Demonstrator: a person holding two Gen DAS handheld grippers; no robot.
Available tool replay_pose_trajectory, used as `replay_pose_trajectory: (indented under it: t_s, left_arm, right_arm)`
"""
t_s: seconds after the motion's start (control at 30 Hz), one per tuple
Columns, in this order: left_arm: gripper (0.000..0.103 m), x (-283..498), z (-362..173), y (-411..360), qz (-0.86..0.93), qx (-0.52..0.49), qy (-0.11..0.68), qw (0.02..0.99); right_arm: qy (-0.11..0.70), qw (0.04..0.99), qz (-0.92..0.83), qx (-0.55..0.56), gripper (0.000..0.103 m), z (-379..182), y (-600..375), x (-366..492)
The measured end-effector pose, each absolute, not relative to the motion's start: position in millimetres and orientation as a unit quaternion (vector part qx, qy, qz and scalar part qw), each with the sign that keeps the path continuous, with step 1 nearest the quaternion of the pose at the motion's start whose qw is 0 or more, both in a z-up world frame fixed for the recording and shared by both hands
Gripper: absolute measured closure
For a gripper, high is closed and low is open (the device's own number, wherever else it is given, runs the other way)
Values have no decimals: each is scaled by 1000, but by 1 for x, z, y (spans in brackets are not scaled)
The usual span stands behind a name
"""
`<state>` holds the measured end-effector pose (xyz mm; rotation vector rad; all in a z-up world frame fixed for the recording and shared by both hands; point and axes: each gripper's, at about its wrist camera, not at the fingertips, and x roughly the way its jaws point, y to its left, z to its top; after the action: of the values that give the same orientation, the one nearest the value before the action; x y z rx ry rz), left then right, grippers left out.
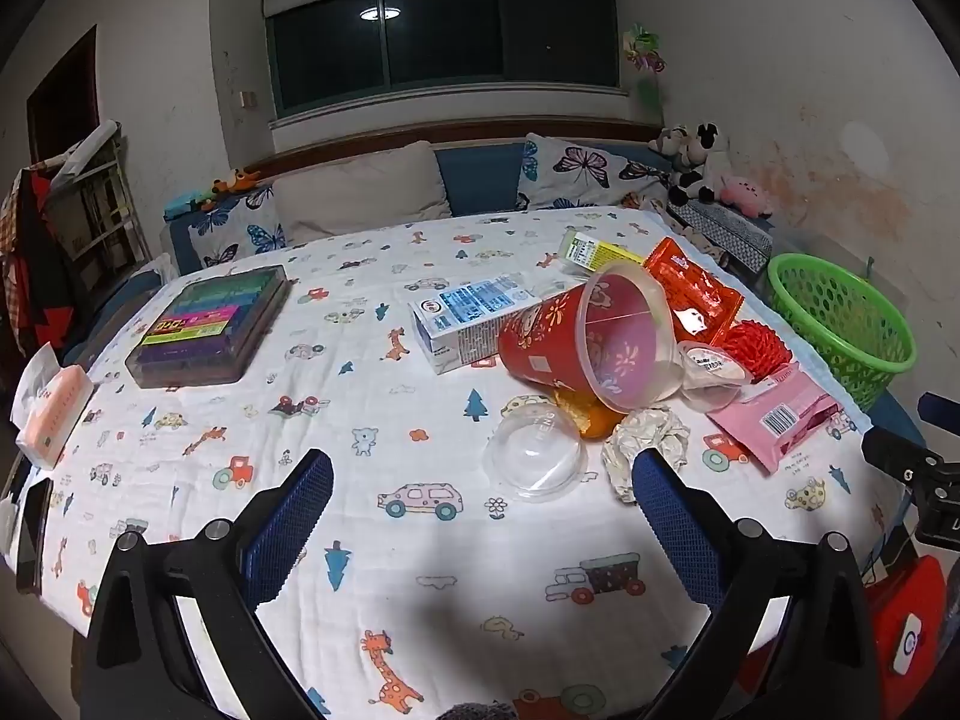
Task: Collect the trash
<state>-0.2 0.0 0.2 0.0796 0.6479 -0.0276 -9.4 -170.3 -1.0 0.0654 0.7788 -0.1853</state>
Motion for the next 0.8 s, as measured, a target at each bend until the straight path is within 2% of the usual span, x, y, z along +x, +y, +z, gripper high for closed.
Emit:
replay_pose_trajectory:
  t_s: [0.8]
  left_arm:
    - [6,-2,-6,0,-15,35,325,945]
  right_arm:
    - [378,921,-90,32,4,-1,-170,-9]
